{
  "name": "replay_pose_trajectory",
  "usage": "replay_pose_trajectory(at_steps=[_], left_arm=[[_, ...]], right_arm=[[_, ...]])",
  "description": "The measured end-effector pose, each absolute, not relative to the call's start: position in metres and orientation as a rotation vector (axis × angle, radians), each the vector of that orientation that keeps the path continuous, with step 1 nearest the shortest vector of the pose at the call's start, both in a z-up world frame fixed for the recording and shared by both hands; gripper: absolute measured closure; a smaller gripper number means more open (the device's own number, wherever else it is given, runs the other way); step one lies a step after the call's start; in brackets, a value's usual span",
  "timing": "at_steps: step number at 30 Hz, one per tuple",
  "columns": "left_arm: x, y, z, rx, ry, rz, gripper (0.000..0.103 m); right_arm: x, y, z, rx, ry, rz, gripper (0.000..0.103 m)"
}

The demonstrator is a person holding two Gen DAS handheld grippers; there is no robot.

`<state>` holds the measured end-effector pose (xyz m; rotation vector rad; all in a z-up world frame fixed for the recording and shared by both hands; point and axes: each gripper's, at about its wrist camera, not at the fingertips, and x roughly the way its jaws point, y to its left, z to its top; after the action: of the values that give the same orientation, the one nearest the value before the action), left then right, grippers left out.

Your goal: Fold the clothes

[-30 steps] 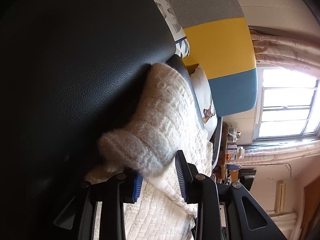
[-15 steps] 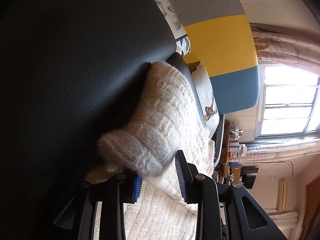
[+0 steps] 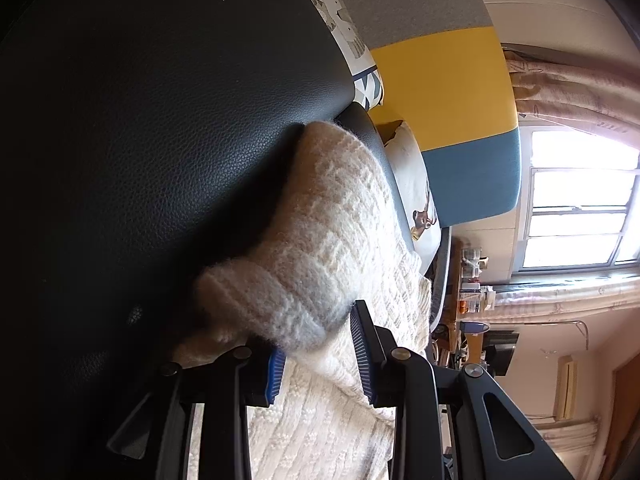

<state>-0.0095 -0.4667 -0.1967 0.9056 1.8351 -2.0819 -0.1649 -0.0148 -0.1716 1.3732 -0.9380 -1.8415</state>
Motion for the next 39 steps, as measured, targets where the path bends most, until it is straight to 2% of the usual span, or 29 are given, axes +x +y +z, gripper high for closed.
replay_pose_trajectory(at_steps=[19,23,27,29,30,31,32,36,39], left_arm=[[-0.006,-0.467,-0.197,0.890,1.854,-2.089,0.072],[-0.006,-0.467,-0.198,0.885,1.877,-2.084,0.070],[-0.006,-0.467,-0.198,0.887,1.880,-2.087,0.070],[-0.006,-0.467,-0.198,0.883,1.886,-2.086,0.070],[-0.006,-0.467,-0.198,0.879,1.885,-2.087,0.070],[-0.006,-0.468,-0.197,0.875,1.880,-2.092,0.070],[-0.005,-0.469,-0.197,0.869,1.876,-2.095,0.070],[-0.003,-0.470,-0.196,0.847,1.889,-2.096,0.071],[-0.001,-0.474,-0.196,0.821,1.958,-2.071,0.071]], right_arm=[[-0.173,-0.043,-0.189,1.450,-1.023,-1.906,0.078],[-0.163,-0.039,-0.193,1.433,-1.139,-1.863,0.078],[-0.169,-0.044,-0.194,1.431,-1.139,-1.880,0.078],[-0.175,-0.049,-0.191,1.412,-1.095,-1.941,0.078],[-0.178,-0.053,-0.189,1.414,-1.049,-1.974,0.081],[-0.182,-0.057,-0.187,1.418,-0.995,-2.007,0.092],[-0.185,-0.063,-0.184,1.426,-0.916,-2.058,0.093],[-0.185,-0.085,-0.156,1.356,-0.607,-2.185,0.095],[-0.187,-0.096,-0.139,1.326,-0.473,-2.216,0.095]])
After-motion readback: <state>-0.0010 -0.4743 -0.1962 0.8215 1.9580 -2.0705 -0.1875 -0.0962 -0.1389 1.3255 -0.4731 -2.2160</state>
